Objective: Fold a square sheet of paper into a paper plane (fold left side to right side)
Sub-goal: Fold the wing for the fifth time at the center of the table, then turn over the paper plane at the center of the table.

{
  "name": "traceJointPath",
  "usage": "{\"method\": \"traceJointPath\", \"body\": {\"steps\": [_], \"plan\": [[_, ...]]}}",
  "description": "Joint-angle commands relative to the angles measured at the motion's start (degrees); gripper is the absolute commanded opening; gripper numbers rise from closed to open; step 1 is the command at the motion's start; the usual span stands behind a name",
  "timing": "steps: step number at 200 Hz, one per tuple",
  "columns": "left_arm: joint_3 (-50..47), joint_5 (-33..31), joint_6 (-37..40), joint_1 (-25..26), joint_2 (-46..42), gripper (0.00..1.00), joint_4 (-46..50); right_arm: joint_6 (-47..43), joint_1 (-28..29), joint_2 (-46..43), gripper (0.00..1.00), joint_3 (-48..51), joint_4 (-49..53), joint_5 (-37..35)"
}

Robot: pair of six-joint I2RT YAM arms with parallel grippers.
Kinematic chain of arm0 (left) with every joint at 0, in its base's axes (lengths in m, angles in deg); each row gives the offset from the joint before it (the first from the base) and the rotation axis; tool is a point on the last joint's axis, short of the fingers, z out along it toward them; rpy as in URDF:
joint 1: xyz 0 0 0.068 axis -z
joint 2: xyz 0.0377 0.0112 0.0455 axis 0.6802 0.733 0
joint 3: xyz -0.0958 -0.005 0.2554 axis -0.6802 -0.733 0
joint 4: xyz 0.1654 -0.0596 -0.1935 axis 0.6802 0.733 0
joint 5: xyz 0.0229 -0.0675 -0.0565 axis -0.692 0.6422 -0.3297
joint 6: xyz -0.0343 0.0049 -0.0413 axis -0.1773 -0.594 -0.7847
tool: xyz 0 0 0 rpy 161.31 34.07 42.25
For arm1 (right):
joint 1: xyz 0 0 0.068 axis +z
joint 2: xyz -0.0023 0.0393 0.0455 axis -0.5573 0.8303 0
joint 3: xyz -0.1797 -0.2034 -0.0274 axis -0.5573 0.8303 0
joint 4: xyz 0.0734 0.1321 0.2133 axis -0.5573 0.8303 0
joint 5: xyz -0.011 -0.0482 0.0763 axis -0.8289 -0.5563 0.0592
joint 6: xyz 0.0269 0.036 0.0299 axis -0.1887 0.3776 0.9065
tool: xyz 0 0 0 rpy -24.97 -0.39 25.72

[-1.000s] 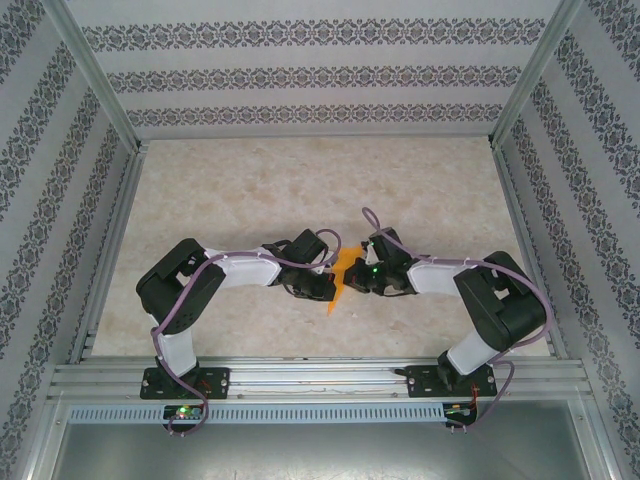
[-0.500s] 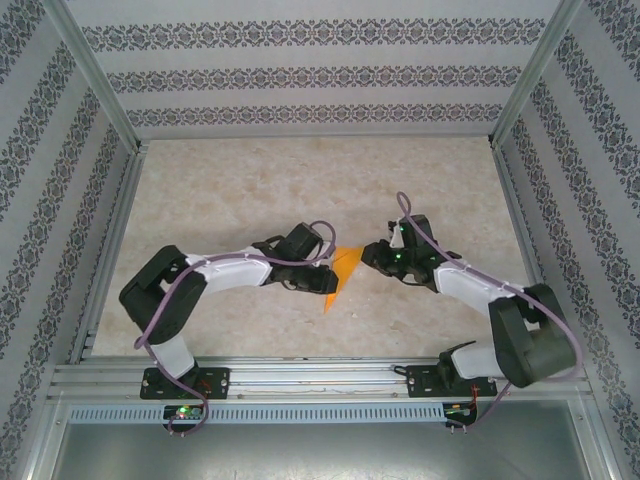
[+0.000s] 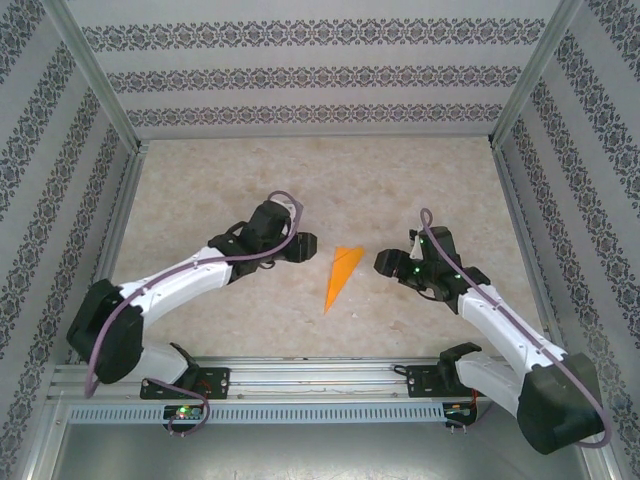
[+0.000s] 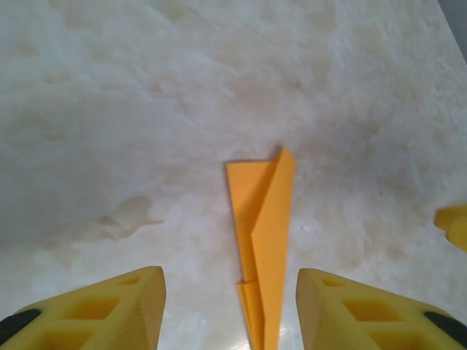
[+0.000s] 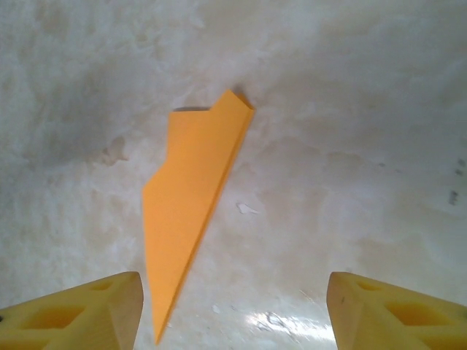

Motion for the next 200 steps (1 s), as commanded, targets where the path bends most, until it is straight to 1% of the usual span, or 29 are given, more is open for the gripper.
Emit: {"method": "traceJointPath", "body": {"steps": [1, 10, 19, 30, 40, 45, 55, 78, 86, 90, 95, 99, 115, 141, 178, 200], "plan": [[-2.75, -8.92, 2.11, -0.86, -4.26, 0.54, 3.80, -0.93, 0.11, -2.33, 0.71, -1.78, 7.10, -4.88], [-4.08, -11.05, 2.12, -0.89, -6.26, 0.58, 3.59, -0.27, 1.03, -2.92, 0.72, -2.48, 9.43, -6.84], [-5.35, -13.08, 2.13, -0.98, -8.53, 0.62, 3.39, 0.46, 2.98, -3.51, 0.73, -3.27, 11.71, -10.31], [-6.99, -15.24, 2.45, -1.02, -10.93, 0.66, 2.97, 1.55, 6.14, -3.84, 0.75, -4.24, 14.14, -15.25], [-8.43, -17.10, 2.72, -1.07, -12.88, 0.70, 2.80, 2.94, 9.25, -3.71, 0.79, -5.12, 15.95, -19.45], [-9.05, -17.98, 2.90, -1.03, -13.91, 0.72, 2.58, 3.78, 10.47, -3.35, 0.81, -5.62, 16.81, -21.16], [-10.43, -19.07, 3.30, -1.15, -15.62, 0.76, 1.99, 5.53, 13.17, -2.20, 0.82, -6.65, 18.31, -24.00], [-13.05, -20.95, 3.67, -1.39, -19.16, 0.84, 0.68, 9.37, 18.71, 2.00, 0.85, -9.86, 20.79, -28.82], [-13.90, -21.59, 3.72, -1.44, -20.42, 0.87, 0.23, 10.44, 20.88, 4.01, 0.88, -11.47, 21.90, -30.57], [-14.35, -21.92, 3.70, -1.58, -21.03, 0.88, -0.06, 11.08, 21.93, 4.82, 0.93, -12.37, 22.76, -31.73], [-14.83, -22.22, 3.82, -1.56, -21.72, 0.90, -0.42, 11.75, 23.37, 6.14, 0.94, -13.59, 23.46, -33.45], [-15.35, -22.44, 3.86, -1.67, -22.42, 0.92, -0.62, 12.42, 24.40, 7.24, 0.98, -14.69, 24.24, -34.53], [-16.98, -23.15, 4.13, -1.93, -24.97, 0.96, -1.45, 14.45, 27.76, 12.58, 0.98, -19.26, 27.29, -38.02], [-19.67, -23.96, 4.60, -2.29, -28.93, 1.00, -2.07, 17.61, 31.29, 21.68, 0.98, -26.42, 30.37, -39.94], [-24.61, -25.17, 5.80, -2.47, -34.69, 1.00, -4.71, 23.24, 35.54, 35.01, 0.98, -38.61, 38.36, -43.14], [-26.11, -25.54, 6.14, -2.73, -36.75, 1.00, -4.78, 26.62, 36.94, 42.25, 0.98, -45.57, 42.84, -44.08]]}}
